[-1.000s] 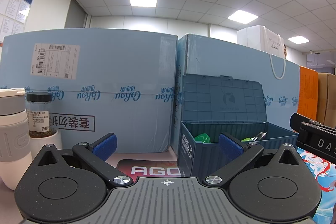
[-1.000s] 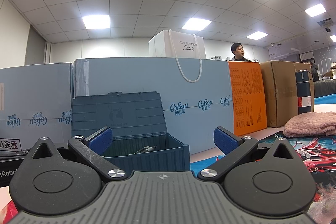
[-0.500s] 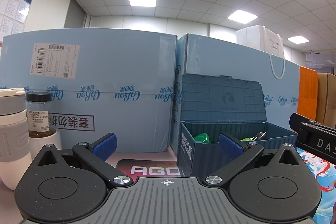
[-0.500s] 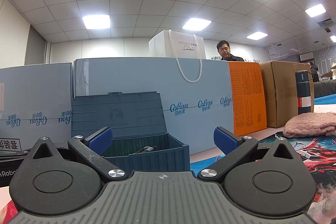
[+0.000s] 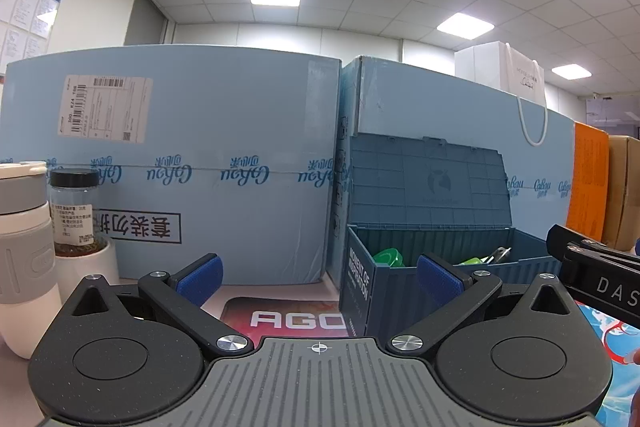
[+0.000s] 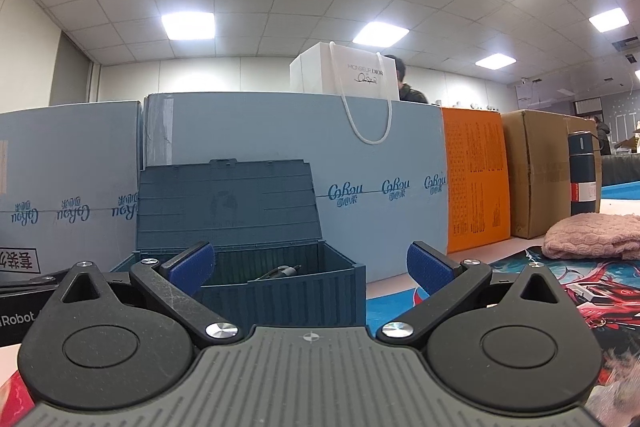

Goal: Organize rigid objects

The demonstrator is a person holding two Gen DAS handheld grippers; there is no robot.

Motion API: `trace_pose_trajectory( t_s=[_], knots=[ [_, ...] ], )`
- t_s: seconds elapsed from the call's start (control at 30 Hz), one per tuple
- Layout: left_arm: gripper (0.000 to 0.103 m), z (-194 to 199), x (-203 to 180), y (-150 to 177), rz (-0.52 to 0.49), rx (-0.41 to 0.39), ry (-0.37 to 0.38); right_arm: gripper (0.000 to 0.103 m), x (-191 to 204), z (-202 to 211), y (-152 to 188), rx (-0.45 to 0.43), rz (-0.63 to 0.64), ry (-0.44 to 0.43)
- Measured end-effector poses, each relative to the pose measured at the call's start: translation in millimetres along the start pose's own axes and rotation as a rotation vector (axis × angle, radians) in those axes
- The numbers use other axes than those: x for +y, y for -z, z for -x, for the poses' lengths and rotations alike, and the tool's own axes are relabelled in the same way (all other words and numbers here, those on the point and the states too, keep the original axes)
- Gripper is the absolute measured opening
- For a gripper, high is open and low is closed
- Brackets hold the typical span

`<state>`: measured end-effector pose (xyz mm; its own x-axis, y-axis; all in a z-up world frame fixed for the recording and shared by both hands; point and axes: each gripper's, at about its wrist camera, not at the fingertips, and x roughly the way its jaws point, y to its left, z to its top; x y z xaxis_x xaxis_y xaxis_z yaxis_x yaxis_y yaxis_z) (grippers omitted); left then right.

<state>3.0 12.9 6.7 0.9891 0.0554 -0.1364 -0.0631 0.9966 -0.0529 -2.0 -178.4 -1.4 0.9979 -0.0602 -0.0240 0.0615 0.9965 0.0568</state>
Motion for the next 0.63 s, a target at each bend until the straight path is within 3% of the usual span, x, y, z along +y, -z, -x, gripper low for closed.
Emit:
trace_pose_trajectory(
  t_s=[0.63],
  knots=[
    [0.103, -0.4, -0.9, 0.2, -0.003, 0.008, 0.007, 0.103, 1.0, -1.5, -0.2, 0.009, 0.006, -0.004]
  ],
)
